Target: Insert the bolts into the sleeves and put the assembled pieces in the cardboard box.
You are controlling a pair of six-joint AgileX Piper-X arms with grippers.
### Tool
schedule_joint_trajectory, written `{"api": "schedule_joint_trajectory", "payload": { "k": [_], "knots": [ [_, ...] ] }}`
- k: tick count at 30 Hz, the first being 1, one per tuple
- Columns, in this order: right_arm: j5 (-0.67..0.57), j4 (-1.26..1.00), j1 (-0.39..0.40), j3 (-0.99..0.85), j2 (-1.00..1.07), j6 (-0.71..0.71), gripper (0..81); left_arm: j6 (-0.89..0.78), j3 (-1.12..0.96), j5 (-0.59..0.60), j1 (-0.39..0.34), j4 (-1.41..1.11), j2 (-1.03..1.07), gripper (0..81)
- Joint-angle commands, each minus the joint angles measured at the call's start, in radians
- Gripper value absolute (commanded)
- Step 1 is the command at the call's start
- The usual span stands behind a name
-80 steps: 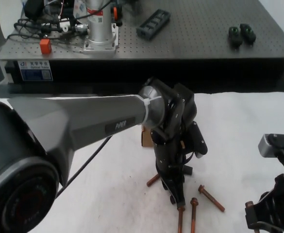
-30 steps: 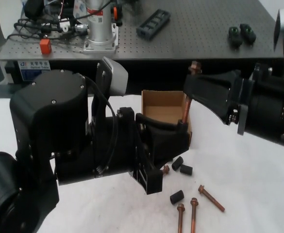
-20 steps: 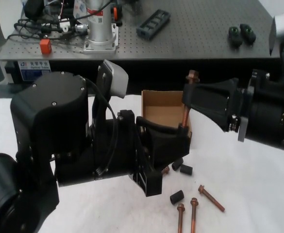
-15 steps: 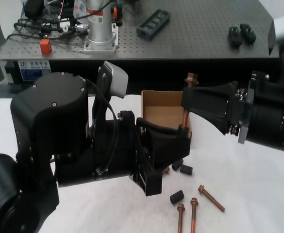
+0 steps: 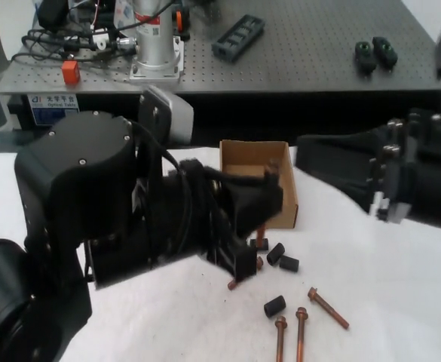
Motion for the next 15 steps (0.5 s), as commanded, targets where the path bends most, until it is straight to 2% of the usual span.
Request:
{"api": "schedule_joint_trajectory", "payload": {
  "k": [1, 6, 11, 15],
  "knots": [
    [0.019, 0.186, -0.096, -0.003, -0.097, -0.045, 40.1, 0.007, -0.030, -0.116, 0.014, -0.069, 0.029, 0.6],
    [0.165, 0.536, -0.182, -0.003, -0.192, -0.126, 40.1, -0.179, -0.249, -0.182, 0.097, 0.059, 0.257, 0.6],
    [0.383, 0.800, -0.195, -0.003, -0.201, -0.181, 40.1, -0.181, -0.664, -0.185, 0.148, 0.367, 0.577, 0.6],
    [0.460, 0.892, -0.195, -0.003, -0.179, -0.195, 40.1, -0.165, -1.024, -0.185, 0.158, 0.618, 0.860, 0.6]
  ]
}}
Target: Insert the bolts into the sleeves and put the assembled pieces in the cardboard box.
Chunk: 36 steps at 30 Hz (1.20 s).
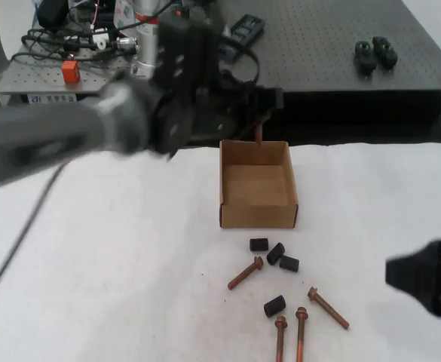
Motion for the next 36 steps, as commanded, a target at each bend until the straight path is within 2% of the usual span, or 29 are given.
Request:
{"api": "schedule_joint_trajectory", "payload": {
  "k": [1, 6, 10, 14, 19, 21, 26, 29, 32, 36],
  "knots": [
    [0.048, 0.042, -0.005, -0.003, 0.007, -0.016, 40.1, 0.011, -0.428, -0.005, 0.010, 0.289, 0.313, 0.6],
    [0.064, 0.058, 0.002, -0.003, 0.058, -0.016, 40.1, 0.011, -0.779, 0.004, 0.010, 0.478, 0.549, 0.6],
    [0.064, 0.050, 0.002, -0.003, 0.141, -0.045, 40.1, 0.011, -0.921, 0.037, 0.010, 0.587, 0.657, 0.6],
    [0.064, -0.027, 0.002, -0.003, 0.267, -0.086, 40.1, 0.011, -0.938, 0.036, 0.010, 0.621, 0.681, 1.4],
    [0.063, -0.174, 0.002, -0.014, 0.471, -0.147, 40.1, 0.009, -0.938, 0.026, 0.010, 0.653, 0.682, 21.1],
    [0.063, -0.229, 0.002, -0.033, 0.561, -0.183, 40.1, 0.007, -0.938, 0.029, 0.010, 0.665, 0.682, 24.4],
    [0.068, -0.245, 0.009, -0.132, 0.753, -0.309, 40.1, -0.032, -0.938, 0.116, 0.010, 0.673, 0.671, 24.3],
    [0.100, -0.220, 0.046, -0.196, 0.848, -0.344, 40.1, -0.033, -0.938, 0.142, 0.010, 0.681, 0.636, 24.3],
    [0.114, -0.196, 0.101, -0.245, 0.912, -0.395, 40.1, -0.007, -0.938, 0.132, 0.016, 0.703, 0.573, 24.3],
    [0.223, -0.197, 0.156, -0.277, 0.977, -0.420, 39.9, 0.078, -0.938, 0.055, 0.031, 0.778, 0.479, 24.3]
  ]
}}
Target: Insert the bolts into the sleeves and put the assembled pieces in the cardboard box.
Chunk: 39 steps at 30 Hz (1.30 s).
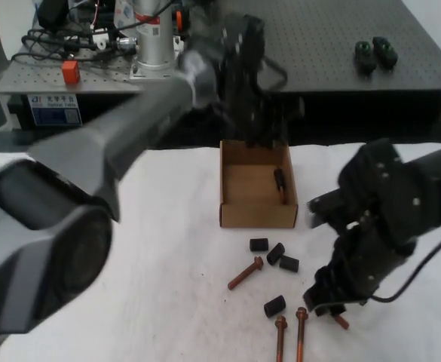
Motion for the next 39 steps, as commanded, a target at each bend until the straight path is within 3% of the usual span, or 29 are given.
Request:
{"api": "schedule_joint_trajectory", "payload": {
  "k": [1, 6, 11, 18, 25, 31, 39],
  "knots": [
    [0.036, 0.006, 0.015, -0.019, 0.029, -0.022, 39.0, 0.119, -0.014, -0.102, 0.024, 0.090, -0.149, 24.3],
    [0.059, -0.005, 0.017, -0.047, 0.096, -0.022, 26.0, 0.262, -0.014, -0.197, 0.035, 0.251, -0.239, 24.3],
    [0.072, -0.032, 0.017, -0.050, 0.114, -0.042, 3.0, 0.350, -0.014, -0.213, 0.025, 0.362, -0.266, 24.3],
    [0.056, -0.032, -0.084, -0.024, 0.002, 0.033, 4.9, 0.469, 0.087, -0.243, -0.041, 0.456, -0.267, 24.3],
    [-0.087, 0.029, -0.230, 0.105, -0.295, 0.121, 4.9, 0.651, 0.310, -0.261, -0.166, 0.466, -0.267, 24.3],
    [-0.115, 0.045, -0.252, 0.207, -0.474, 0.148, 4.9, 0.859, 0.441, -0.261, -0.264, 0.419, -0.264, 24.3],
    [-0.155, 0.103, -0.252, 0.250, -0.529, 0.158, 4.9, 0.906, 0.543, -0.258, -0.291, 0.315, -0.262, 24.3]
  ]
}}
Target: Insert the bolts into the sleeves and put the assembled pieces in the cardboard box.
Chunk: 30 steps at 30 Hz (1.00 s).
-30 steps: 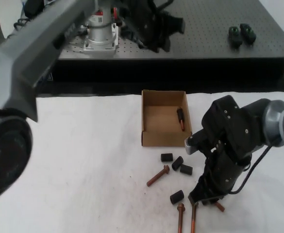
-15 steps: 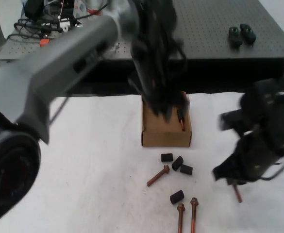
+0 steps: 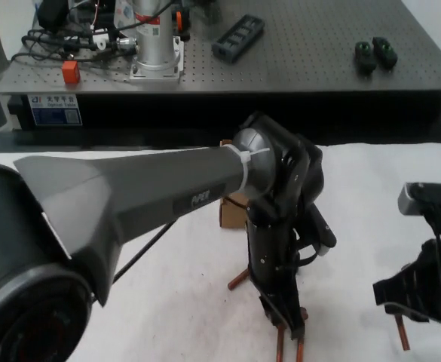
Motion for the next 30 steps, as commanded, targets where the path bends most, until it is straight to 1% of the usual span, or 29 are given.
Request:
{"api": "schedule_joint_trajectory", "payload": {
  "k": [1, 7, 10, 12, 14, 16, 17, 20, 21, 24, 26, 28, 30],
  "knots": [
    [-0.033, 0.015, -0.005, 0.016, -0.012, 0.008, 4.9, 0.017, 0.026, -0.008, -0.006, -0.065, -0.002, 24.3],
    [-0.036, 0.015, -0.003, 0.017, -0.026, 0.014, 4.9, 0.019, 0.053, -0.020, -0.006, -0.149, 0.001, 24.3],
    [-0.036, 0.027, -0.003, 0.017, -0.037, 0.014, 4.9, 0.019, 0.053, -0.077, -0.006, -0.158, 0.007, 24.3],
    [-0.036, 0.035, -0.003, 0.017, -0.043, 0.014, 4.9, 0.019, 0.053, -0.093, -0.006, -0.164, 0.010, 23.7],
    [-0.036, 0.044, -0.003, 0.017, -0.044, 0.014, 4.9, 0.019, 0.053, -0.093, -0.006, -0.161, 0.011, 17.6],
    [-0.036, 0.046, -0.003, 0.017, -0.044, 0.014, 4.9, 0.019, 0.053, -0.093, -0.006, -0.136, 0.011, 3.4],
    [-0.040, 0.046, -0.003, 0.017, -0.044, 0.014, 4.9, 0.019, 0.053, -0.095, -0.006, -0.118, 0.011, 0.2],
    [-0.101, 0.007, -0.003, 0.017, -0.059, 0.025, 4.9, -0.025, 0.053, -0.170, -0.006, -0.087, -0.001, 0.7],
    [-0.133, -0.018, -0.003, 0.017, -0.069, 0.041, 4.9, -0.051, 0.053, -0.175, -0.003, -0.088, -0.014, 0.7],
    [-0.219, -0.135, -0.003, 0.027, -0.115, 0.123, 4.9, -0.144, 0.054, -0.148, 0.025, -0.119, -0.095, 0.7],
    [-0.252, -0.226, -0.003, 0.039, -0.160, 0.191, 4.9, -0.222, 0.088, -0.103, 0.056, -0.175, -0.178, 0.7],
    [-0.306, -0.349, 0.001, 0.058, -0.201, 0.276, 4.9, -0.274, 0.184, -0.041, 0.090, -0.269, -0.284, 0.7],
    [-0.357, -0.495, 0.022, 0.080, -0.241, 0.390, 4.9, -0.318, 0.321, 0.043, 0.122, -0.397, -0.415, 0.7]
  ]
}}
